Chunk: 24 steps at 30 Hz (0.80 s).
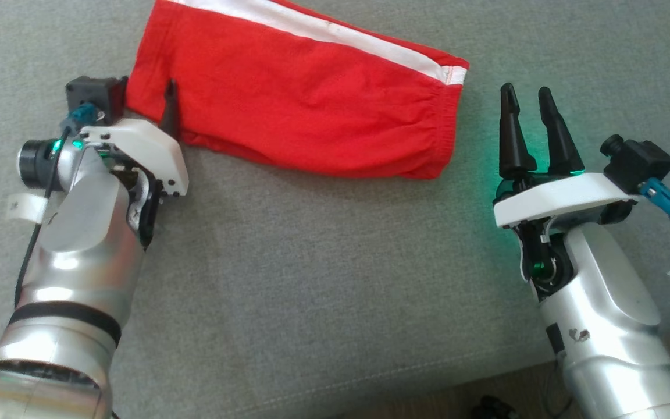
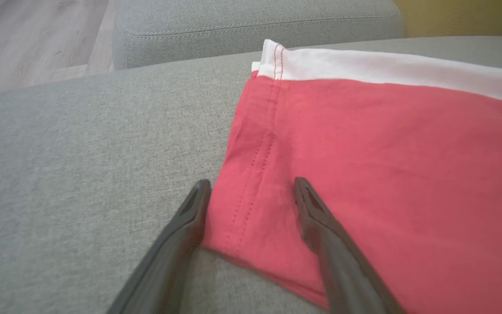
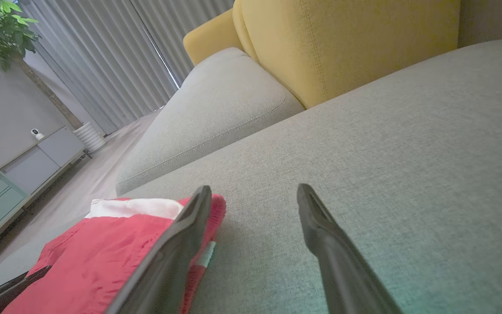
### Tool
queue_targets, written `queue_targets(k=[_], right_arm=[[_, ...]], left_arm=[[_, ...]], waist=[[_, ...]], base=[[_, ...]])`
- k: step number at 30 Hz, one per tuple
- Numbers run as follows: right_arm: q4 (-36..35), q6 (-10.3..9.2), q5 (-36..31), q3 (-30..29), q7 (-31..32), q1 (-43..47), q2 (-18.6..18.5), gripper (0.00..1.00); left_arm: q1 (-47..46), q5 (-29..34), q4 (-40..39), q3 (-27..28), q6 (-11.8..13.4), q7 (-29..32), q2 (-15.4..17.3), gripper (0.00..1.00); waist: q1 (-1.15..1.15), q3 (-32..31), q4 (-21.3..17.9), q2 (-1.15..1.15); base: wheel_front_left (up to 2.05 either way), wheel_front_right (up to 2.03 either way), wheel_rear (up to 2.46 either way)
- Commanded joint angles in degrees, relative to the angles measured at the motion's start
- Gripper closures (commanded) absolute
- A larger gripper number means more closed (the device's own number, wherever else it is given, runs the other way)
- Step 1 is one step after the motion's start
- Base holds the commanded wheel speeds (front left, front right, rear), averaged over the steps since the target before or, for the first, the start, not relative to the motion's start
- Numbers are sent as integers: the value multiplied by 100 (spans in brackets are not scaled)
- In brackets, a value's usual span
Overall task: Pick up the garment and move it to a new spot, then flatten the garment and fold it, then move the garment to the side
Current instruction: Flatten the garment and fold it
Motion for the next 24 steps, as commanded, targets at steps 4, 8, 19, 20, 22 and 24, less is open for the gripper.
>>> queue_targets(k=[4,8,19,20,22,24], right_arm=[[-248,37,-32,99,-62,106,67,0],[-279,37,13,136,-62,139,68,0],[-125,37,-108,-99,-62,397,68,0],[-102,37,-133,-114,-62,440,68,0],[-60,37,-180,-142,-62,529,68,0],[-22,37,-219,-162,-62,616,68,0]], left_arm=[[64,-111,107,179,63,-23,223,0],[127,-161,315,177,28,-7,232,8],[550,-317,203,248,92,-20,10,100],[664,-315,89,264,147,-21,-12,100],[932,-362,-131,346,240,-22,-63,100],[1208,-409,-349,439,317,-22,-94,100]], waist=[[0,50,-95,0],[0,50,-153,0],[0,-531,104,0],[0,-601,147,0],[0,-740,240,0],[0,-850,330,0]], base=[[0,0,0],[0,0,0],[0,0,0],[0,0,0],[0,0,0],[0,0,0]])
